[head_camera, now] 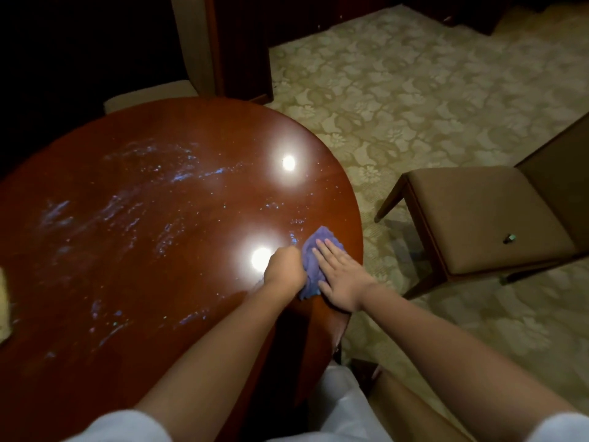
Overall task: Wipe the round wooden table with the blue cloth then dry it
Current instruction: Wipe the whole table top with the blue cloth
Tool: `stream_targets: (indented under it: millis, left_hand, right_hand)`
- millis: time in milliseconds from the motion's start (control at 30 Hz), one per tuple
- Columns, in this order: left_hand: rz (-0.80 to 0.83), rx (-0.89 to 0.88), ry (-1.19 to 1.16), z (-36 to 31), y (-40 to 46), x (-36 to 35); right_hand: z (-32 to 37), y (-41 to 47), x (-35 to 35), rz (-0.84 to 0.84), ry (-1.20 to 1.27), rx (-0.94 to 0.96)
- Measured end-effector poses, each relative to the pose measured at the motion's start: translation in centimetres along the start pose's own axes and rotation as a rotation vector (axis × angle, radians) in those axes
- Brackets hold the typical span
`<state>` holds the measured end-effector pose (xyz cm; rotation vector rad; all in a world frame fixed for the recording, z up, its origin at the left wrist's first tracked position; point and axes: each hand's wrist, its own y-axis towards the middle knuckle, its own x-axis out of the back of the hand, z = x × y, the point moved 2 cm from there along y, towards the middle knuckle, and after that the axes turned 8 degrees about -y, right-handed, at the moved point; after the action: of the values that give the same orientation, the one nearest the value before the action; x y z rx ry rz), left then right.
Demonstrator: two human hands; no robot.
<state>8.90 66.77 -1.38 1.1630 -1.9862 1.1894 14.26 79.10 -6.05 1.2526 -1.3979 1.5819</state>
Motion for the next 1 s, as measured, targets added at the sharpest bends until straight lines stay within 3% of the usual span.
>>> stream_targets:
  millis: [133, 267, 367, 467, 700, 1000]
  left_hand:
    - [0.033, -0.035, 0.027, 0.5, -2.0, -0.8]
    - [0.079, -0.108, 0.071, 0.9, -4.6, -2.1]
    - [0.114, -0.145, 0.105, 1.5, -6.3, -2.7]
    - [0.125, -0.172, 0.128, 2.3, -7.6, -2.9]
    - [0.128, -0.204, 0.148, 3.0, -9.1, -3.0]
    - [0.143, -0.186, 0.099, 2.3, -7.3, -2.1]
  right_hand:
    - [1.9, -2.9, -0.7, -0.056, 0.004, -0.088]
    - [4.1, -5.8, -2.0, 0.061, 0.083, -0.144]
    - [6.1, -7.7, -1.8, -0.007, 0.080, -0.158]
    - [7.6, -9.1, -1.8, 0.136, 0.064, -0.202]
    - [8.9, -10.4, -2.9, -0.001, 0.073, -0.218]
    - [6.6, -7.6, -1.6, 0.039, 0.524, -0.296]
